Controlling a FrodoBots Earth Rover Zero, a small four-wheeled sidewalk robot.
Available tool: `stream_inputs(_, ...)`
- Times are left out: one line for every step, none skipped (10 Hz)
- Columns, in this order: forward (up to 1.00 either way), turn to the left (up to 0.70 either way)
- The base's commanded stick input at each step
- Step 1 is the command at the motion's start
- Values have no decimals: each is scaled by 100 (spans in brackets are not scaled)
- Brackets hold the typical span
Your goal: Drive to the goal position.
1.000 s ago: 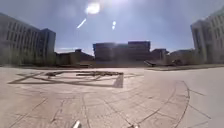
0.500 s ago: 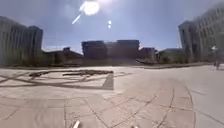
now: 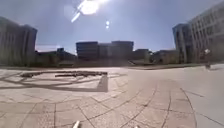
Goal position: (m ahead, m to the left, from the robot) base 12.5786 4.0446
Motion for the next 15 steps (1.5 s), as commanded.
stream_inputs(85, -29)
stream_inputs(85, -18)
stream_inputs(85, -18)
stream_inputs(85, -18)
stream_inputs(85, -18)
stream_inputs(85, -18)
stream_inputs(85, -18)
stream_inputs(85, -18)
stream_inputs(85, -19)
stream_inputs(85, -17)
stream_inputs(85, -17)
stream_inputs(85, -17)
stream_inputs(85, -15)
stream_inputs(85, -13)
stream_inputs(85, -10)
